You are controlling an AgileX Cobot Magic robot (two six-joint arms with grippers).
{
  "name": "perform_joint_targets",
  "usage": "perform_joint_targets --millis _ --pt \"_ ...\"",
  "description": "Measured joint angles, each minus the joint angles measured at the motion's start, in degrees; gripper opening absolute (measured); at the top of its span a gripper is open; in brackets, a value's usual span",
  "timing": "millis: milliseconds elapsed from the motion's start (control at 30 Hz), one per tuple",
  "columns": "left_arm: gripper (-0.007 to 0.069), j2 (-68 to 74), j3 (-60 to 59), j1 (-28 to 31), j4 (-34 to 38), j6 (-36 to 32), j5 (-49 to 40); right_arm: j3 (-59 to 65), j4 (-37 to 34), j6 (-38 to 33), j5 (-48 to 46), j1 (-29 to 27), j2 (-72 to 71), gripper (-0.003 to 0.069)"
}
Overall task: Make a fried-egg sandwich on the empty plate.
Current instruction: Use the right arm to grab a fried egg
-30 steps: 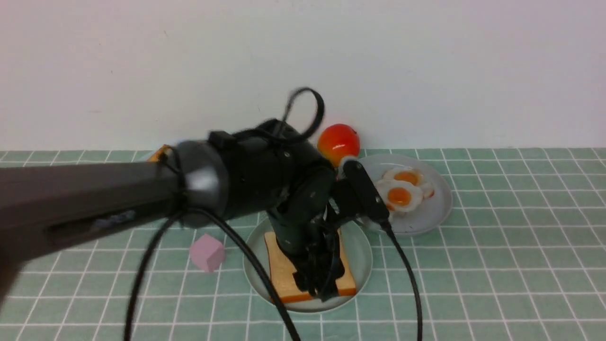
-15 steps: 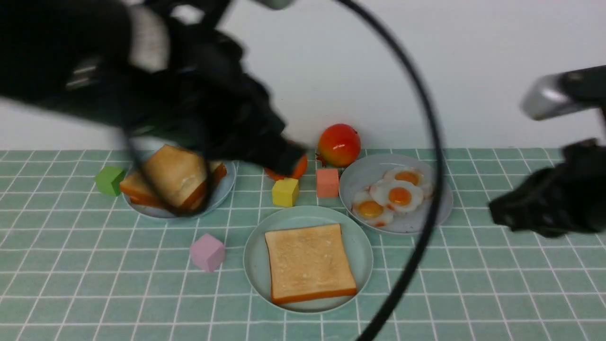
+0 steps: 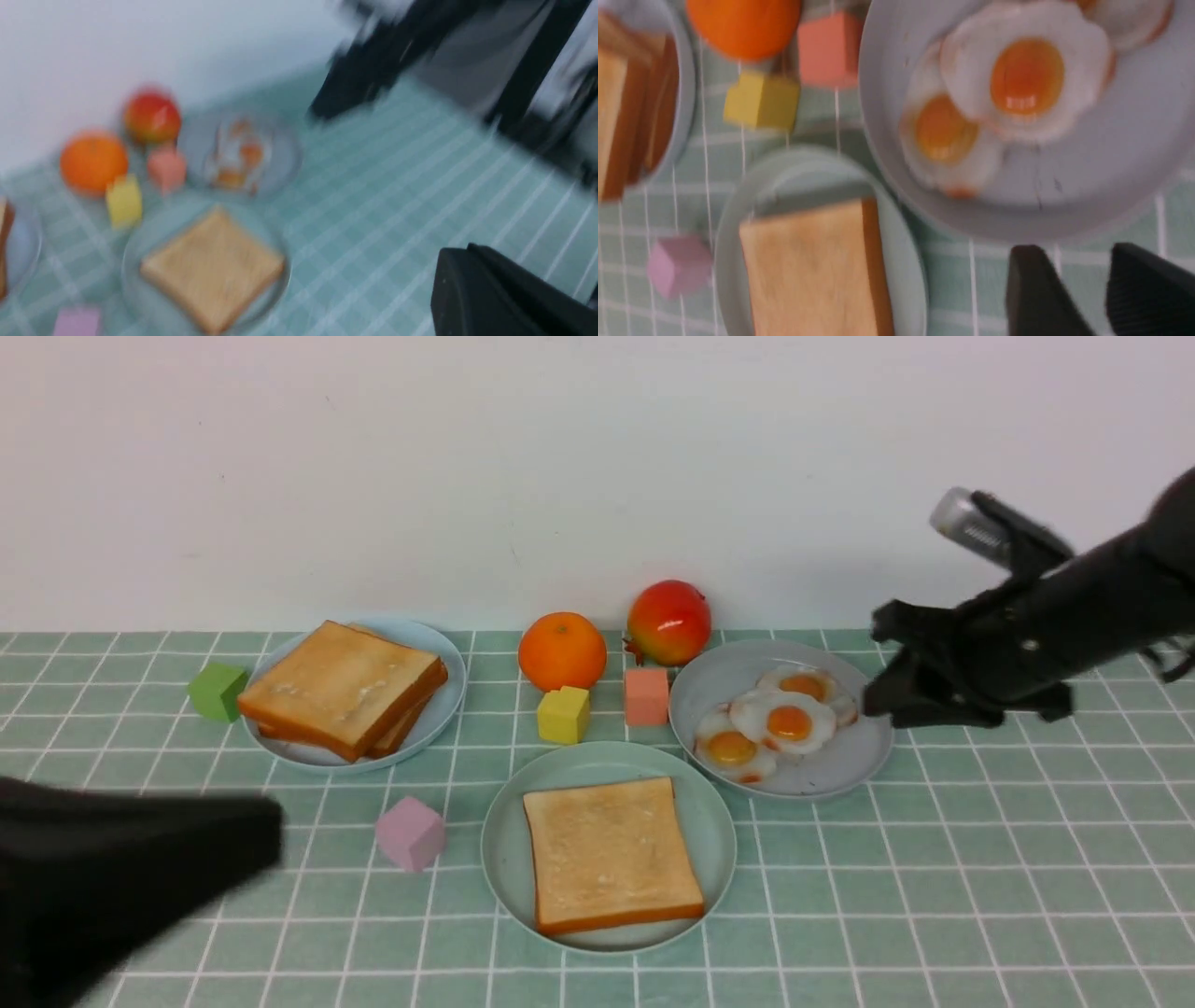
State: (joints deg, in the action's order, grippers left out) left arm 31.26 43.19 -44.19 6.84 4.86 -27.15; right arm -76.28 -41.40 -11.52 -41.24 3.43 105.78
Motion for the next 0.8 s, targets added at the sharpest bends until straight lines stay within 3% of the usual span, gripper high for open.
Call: perform_joint_targets --millis 200,800 --pt "-0.0014 -0.7 -0.1 0.0 0.6 0.0 6.8 -6.6 -3.4 -1.2 0.9 -0.8 9.5 0.0377" --pt "-0.0014 0.1 -0.3 0.0 0.9 0.0 4.6 -13.4 -9.2 -1.4 4.1 -1.0 20.6 0.0389"
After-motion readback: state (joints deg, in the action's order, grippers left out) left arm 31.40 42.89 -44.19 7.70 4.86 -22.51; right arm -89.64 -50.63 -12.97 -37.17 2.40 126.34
